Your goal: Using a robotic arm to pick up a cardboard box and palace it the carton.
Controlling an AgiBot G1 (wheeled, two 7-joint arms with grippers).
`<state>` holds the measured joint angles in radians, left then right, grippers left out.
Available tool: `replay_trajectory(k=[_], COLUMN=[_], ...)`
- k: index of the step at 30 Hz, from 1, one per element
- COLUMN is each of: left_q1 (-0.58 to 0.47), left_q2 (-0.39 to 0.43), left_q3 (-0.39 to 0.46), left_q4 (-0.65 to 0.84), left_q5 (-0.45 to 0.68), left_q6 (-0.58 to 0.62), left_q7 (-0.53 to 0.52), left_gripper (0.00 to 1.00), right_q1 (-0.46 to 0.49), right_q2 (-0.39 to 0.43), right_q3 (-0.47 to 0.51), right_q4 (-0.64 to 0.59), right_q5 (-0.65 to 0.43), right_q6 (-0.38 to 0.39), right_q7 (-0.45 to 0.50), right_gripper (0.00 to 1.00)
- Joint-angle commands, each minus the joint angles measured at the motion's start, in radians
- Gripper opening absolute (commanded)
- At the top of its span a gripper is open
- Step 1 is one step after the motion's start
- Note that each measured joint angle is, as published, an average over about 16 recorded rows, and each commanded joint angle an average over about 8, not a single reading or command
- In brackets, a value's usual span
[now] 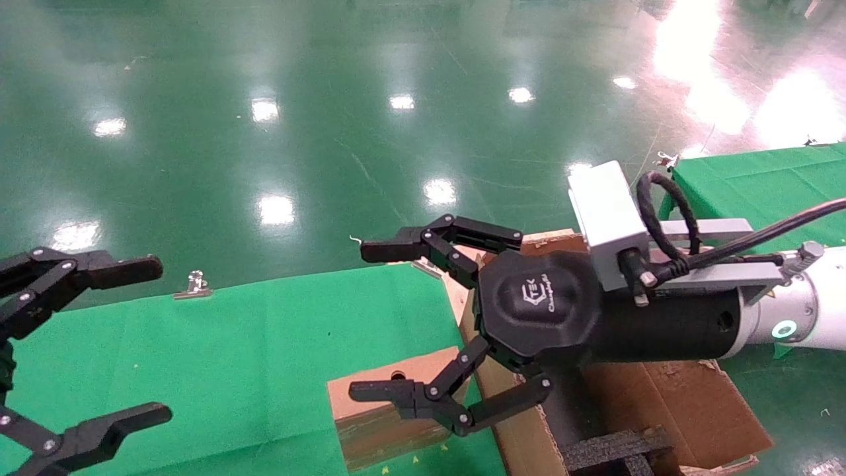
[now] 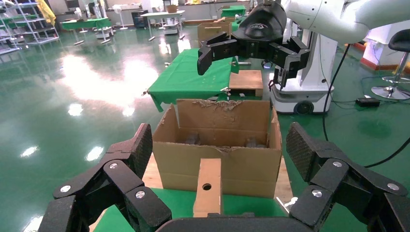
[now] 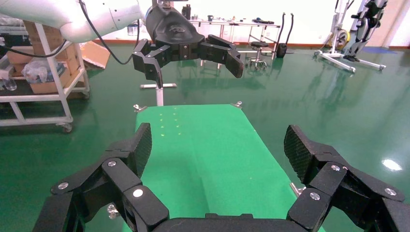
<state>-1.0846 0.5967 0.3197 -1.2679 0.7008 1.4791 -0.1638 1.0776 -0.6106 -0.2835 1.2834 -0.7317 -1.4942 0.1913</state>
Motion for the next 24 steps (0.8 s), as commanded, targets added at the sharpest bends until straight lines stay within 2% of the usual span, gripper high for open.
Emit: replay_trajectory(k=[1,13,14,21,22,24], left_q1=[0.000,0.000,0.000,0.000,0.000,0.000], left_q2=[0.000,0.000,0.000,0.000,0.000,0.000], left_q3=[0.000,0.000,0.000,0.000,0.000,0.000], left_q4=[0.000,0.000,0.000,0.000,0.000,0.000], left_q5=[0.000,0.000,0.000,0.000,0.000,0.000], left_q6=[0.000,0.000,0.000,0.000,0.000,0.000], left_q7=[0.000,0.000,0.000,0.000,0.000,0.000], left_gripper=[1.00,0.99,0.90,0.04,0.00,0.00], right_q1=[0.000,0.000,0.000,0.000,0.000,0.000], right_q2=[0.000,0.000,0.000,0.000,0.000,0.000], right_q3=[0.000,0.000,0.000,0.000,0.000,0.000], right_q4=[0.000,0.000,0.000,0.000,0.000,0.000], right_q5=[0.000,0.000,0.000,0.000,0.000,0.000], right_q6=[0.000,0.000,0.000,0.000,0.000,0.000], right_q7=[0.000,0.000,0.000,0.000,0.000,0.000], right_gripper=[1.00,1.00,1.00,1.00,1.00,1.00])
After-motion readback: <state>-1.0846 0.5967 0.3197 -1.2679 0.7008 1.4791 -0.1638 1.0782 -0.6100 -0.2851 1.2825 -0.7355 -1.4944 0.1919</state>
